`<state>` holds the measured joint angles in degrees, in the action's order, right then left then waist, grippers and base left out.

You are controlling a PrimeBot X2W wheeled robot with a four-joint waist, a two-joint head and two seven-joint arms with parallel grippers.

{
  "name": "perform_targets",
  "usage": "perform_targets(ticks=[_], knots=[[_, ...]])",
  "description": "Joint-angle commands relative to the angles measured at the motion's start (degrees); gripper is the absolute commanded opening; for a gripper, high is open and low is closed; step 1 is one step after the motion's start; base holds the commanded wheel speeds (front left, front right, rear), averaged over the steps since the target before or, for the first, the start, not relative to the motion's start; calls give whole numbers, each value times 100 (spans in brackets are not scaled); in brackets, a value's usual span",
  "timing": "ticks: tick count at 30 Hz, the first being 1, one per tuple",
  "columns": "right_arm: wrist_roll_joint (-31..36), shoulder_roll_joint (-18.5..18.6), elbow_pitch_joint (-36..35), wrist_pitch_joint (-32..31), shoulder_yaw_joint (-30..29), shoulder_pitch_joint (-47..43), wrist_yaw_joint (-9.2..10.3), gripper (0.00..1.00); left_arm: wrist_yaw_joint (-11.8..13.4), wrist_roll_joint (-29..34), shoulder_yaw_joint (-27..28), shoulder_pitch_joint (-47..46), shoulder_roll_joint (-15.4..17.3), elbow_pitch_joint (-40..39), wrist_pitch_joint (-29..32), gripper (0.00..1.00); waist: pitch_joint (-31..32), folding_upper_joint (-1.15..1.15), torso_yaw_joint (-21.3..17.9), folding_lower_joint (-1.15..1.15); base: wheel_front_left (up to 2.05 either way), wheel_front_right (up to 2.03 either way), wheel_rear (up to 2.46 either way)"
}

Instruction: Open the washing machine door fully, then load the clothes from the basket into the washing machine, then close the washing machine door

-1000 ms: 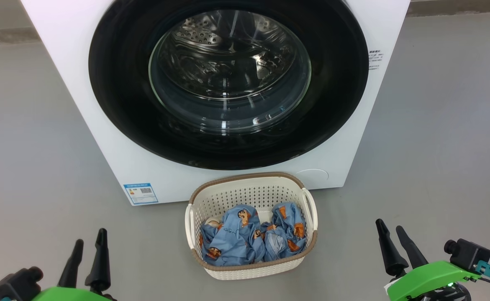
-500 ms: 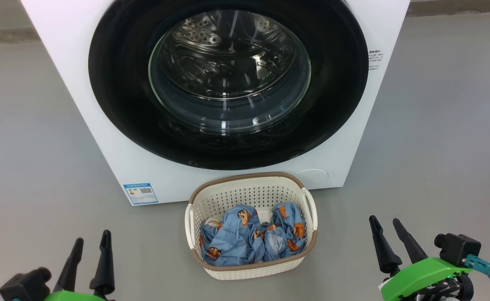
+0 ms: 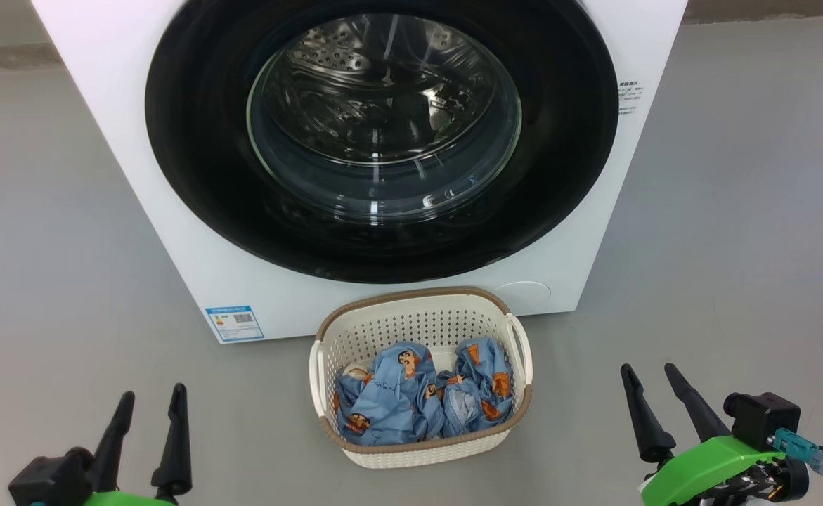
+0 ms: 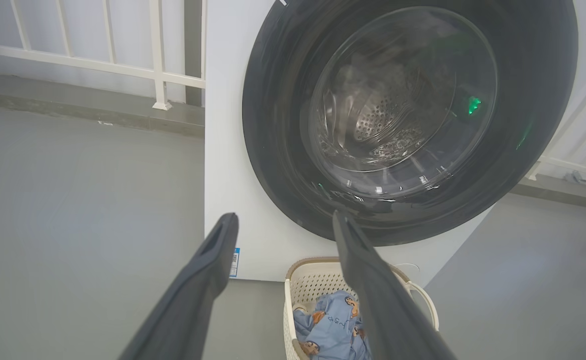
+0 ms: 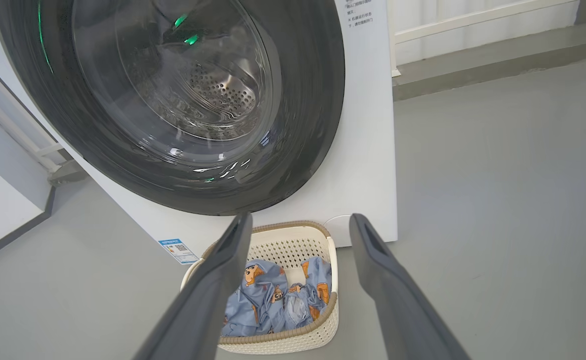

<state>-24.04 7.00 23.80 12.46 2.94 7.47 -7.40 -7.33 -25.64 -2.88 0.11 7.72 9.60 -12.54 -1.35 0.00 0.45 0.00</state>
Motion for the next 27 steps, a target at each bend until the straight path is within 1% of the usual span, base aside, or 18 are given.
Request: perform_targets(ticks=[1,10,15,22,27], knots=[[167,60,-113,104,134,262,-8,100,-14,163,185,-96,129,-183,-95,100,-8,0,-4,0,0,0,0],[725,64,-111,253,14,248,-9,100,-15,630,226,-103,159,-165,-246,100,-35,0,-7,0,0,0,0],[752,14,-177,253,-225,117,-9,100,-15,624,316,-100,127,-82,-246,100,-37,0,-9,0,0,0,0],[800,-41,-228,253,-282,60,-9,100,-15,743,359,-119,163,34,-246,100,-44,0,-40,0,1,1,-2],[813,-70,-246,253,-299,54,-9,100,-15,875,393,-150,172,42,-246,100,-55,0,-45,0,29,29,-58]])
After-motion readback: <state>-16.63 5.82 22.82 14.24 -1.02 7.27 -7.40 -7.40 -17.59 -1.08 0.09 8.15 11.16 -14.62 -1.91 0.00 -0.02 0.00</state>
